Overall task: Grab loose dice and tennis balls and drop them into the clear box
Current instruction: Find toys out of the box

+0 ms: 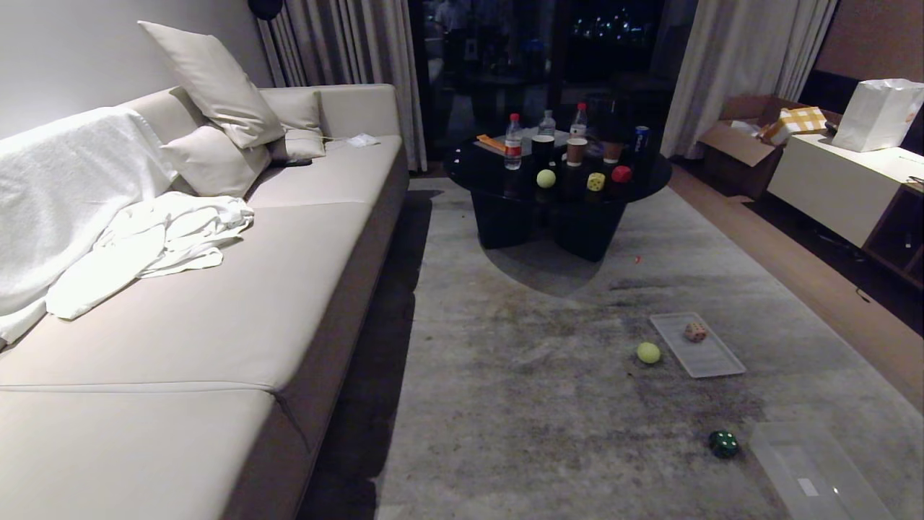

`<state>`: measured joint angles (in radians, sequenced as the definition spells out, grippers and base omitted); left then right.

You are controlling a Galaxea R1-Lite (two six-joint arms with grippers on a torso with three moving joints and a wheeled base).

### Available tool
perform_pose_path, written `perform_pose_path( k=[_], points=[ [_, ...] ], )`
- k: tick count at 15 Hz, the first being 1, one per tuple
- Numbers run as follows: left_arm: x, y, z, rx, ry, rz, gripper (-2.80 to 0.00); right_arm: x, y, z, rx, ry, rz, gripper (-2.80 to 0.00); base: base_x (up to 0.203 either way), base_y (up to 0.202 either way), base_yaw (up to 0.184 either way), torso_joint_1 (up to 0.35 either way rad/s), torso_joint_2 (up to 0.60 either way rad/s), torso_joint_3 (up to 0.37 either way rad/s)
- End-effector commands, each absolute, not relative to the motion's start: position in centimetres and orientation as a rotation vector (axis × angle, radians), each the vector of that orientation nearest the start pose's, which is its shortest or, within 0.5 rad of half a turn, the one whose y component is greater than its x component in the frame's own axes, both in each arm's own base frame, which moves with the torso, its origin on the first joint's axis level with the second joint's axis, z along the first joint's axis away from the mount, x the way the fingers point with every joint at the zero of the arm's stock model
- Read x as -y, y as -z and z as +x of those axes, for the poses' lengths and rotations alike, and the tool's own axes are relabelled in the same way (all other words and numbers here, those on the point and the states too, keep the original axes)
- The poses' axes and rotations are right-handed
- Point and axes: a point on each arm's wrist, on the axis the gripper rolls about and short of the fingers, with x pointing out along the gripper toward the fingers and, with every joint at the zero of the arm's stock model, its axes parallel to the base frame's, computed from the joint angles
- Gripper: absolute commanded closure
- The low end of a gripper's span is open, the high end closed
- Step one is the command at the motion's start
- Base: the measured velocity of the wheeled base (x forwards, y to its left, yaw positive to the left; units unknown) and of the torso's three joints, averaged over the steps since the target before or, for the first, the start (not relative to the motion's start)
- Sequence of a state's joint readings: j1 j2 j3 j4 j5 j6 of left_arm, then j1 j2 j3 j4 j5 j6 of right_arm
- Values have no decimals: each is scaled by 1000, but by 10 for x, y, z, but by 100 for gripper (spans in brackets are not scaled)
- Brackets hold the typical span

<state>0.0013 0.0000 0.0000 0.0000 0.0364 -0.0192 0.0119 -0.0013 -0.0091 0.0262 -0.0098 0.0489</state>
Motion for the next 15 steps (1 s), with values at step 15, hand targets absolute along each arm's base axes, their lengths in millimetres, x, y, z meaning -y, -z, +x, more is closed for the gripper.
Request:
perform_pose_path(
  k=[15],
  points=[
    [-1,-75,-23,-3,-41,-20,0,1,-75,-24,-17,-1,52,0,70,0,0,1,0,1]
  ],
)
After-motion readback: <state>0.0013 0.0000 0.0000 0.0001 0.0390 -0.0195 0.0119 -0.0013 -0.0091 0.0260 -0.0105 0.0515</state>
